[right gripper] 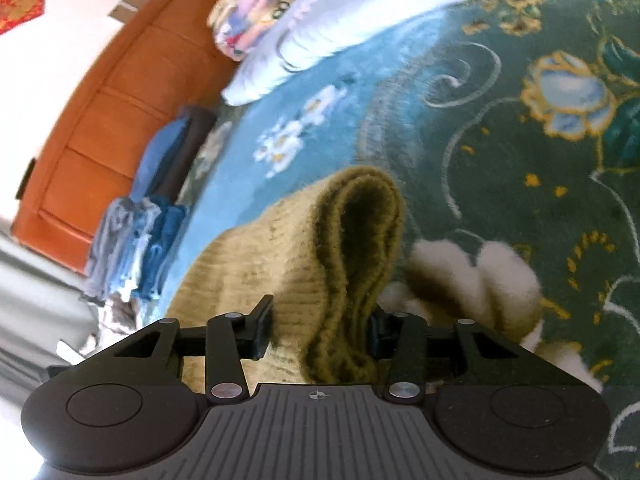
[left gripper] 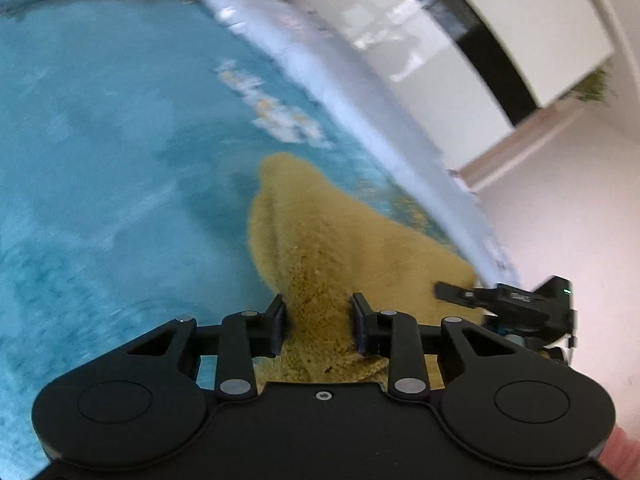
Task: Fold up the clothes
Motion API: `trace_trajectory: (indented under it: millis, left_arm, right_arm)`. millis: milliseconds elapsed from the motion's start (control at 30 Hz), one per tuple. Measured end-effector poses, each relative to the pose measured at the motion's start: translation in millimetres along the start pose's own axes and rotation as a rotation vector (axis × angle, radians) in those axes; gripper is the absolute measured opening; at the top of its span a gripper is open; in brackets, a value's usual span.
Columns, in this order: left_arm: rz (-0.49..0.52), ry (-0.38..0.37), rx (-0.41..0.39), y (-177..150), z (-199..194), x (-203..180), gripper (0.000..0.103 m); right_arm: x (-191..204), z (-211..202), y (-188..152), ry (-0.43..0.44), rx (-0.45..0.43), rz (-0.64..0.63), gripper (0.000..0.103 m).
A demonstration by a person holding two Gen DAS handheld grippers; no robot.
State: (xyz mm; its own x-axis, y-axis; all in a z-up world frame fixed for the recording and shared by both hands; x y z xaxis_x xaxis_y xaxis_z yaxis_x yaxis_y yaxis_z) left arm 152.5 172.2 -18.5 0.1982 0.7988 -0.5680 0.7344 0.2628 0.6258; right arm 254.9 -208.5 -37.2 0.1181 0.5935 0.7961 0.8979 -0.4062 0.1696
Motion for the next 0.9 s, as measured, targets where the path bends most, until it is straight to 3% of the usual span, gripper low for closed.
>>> trace_trajectory:
  millis: [200, 267, 367, 433, 667, 733, 900]
  left_arm:
    - [0.023, 0.023, 0.029, 12, 8, 2, 0.041]
    - [0.042, 0.03, 0.028, 19, 7, 0, 0.05]
    - [0.063, 0.037, 0.01, 32, 4, 0, 0.067]
    - [0.06, 0.035, 0.017, 41, 8, 3, 0.074]
    - [0.081, 0.044, 0.17, 53, 54, 19, 0.077]
    - [0.088, 0.004, 0.178, 54, 61, 18, 0.081]
    - [0.111, -0.061, 0.198, 57, 77, 16, 0.079]
  right_arm:
    - [-6, -6, 2, -0.005, 0.015, -0.004, 0.054]
    - [-6, -19, 2, -0.002, -0.007, -0.009, 0.056]
    - [-10, -41, -2, 0.023, -0.05, 0.002, 0.07]
    - [-16, -49, -9, 0.031, -0.065, 0.022, 0.071]
    - [-37, -40, -40, 0.048, -0.041, 0.129, 0.075]
    - [-37, -35, -39, 0.057, -0.046, 0.139, 0.077]
    - [-32, -13, -25, 0.103, -0.005, 0.148, 0.077]
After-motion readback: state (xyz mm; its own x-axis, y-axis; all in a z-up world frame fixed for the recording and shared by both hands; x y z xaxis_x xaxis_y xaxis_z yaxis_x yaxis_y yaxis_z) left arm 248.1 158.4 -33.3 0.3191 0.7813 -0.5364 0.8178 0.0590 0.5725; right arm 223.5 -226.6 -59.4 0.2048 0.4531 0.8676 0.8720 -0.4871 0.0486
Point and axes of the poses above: each gripper's, at about its wrist camera, not at the fingertips, and z roughly the way its jaws point, x to its left, y to its top, the point moved 1 cm from there along z, roughly the way its jaws point, and after that the axes turned 11 degrees about z, right-handed, at the moved point
